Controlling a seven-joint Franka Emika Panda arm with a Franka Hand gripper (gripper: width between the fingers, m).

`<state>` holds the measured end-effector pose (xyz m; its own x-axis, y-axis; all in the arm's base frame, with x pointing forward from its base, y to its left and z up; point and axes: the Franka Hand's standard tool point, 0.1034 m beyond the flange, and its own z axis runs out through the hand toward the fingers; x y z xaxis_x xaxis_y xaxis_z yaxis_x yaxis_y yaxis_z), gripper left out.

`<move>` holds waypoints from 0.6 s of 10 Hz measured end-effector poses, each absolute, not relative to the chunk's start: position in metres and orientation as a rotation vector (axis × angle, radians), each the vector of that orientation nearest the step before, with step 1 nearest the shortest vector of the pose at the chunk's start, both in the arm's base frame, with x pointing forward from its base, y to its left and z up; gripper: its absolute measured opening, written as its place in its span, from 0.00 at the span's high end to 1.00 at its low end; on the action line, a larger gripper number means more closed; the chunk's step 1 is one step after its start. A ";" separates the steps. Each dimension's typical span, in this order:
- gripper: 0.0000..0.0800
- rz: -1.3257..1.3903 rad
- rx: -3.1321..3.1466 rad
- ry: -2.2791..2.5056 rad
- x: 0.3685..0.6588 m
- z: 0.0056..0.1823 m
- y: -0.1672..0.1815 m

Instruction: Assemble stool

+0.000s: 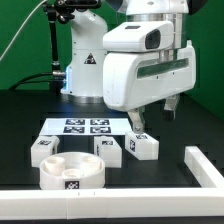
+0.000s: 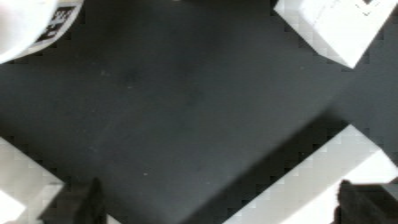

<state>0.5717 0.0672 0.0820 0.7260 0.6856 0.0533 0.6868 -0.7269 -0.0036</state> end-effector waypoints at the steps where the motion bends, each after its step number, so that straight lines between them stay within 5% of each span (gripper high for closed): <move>1: 0.19 -0.075 -2.897 -1.152 0.572 0.082 0.067; 4: 0.19 -0.077 -2.888 -1.181 0.572 0.082 0.065; 6: 0.19 -0.105 -2.775 -1.502 0.566 0.074 0.028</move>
Offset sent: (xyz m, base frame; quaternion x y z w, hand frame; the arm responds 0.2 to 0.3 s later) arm 0.0000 0.0000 0.0000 0.0000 0.0000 0.0000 1.0000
